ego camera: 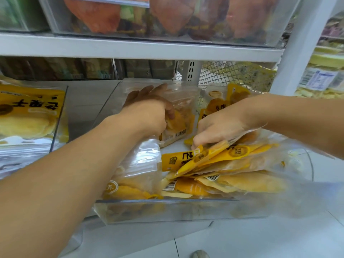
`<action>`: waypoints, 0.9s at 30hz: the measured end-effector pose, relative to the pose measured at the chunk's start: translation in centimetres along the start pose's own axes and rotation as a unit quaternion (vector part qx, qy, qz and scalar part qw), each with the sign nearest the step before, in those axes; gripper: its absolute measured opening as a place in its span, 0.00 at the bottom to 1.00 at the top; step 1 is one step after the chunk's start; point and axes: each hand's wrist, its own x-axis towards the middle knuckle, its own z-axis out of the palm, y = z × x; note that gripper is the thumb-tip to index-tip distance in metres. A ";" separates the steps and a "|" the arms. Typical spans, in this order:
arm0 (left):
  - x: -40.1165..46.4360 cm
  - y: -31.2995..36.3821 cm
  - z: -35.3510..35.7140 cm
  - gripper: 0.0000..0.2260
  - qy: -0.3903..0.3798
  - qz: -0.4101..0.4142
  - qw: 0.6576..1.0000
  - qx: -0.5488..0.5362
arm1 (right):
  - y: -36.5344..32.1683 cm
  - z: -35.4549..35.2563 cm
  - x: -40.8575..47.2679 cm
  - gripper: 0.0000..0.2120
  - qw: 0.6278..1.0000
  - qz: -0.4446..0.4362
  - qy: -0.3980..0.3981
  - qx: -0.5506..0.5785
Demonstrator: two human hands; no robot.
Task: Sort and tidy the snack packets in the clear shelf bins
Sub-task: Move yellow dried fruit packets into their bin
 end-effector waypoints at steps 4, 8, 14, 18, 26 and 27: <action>-0.3 -0.1 0.3 0.12 0.014 0.027 1.000 -0.001 | -0.4 0.9 -0.1 0.18 0.999 -0.005 0.003 0.053; -1.5 0.6 -0.6 0.38 -0.066 0.027 0.997 -0.040 | 0.3 1.7 -0.6 0.18 0.986 -0.014 0.020 0.164; -2.2 0.5 -1.5 0.58 -0.194 0.055 0.971 -0.126 | 1.4 2.2 -0.6 0.16 0.983 -0.035 0.050 0.171; -2.2 0.5 -1.3 0.59 -0.225 0.056 0.966 -0.117 | 2.7 1.2 -2.1 0.21 0.951 -0.077 -0.039 0.296; -2.0 0.7 -0.9 0.64 -0.197 0.055 0.975 -0.083 | 2.1 0.1 -2.3 0.11 0.984 -0.085 0.087 0.129; -1.9 0.7 -0.8 0.63 -0.193 0.054 0.977 -0.077 | 1.9 -0.1 -2.3 0.10 0.979 -0.085 0.096 0.158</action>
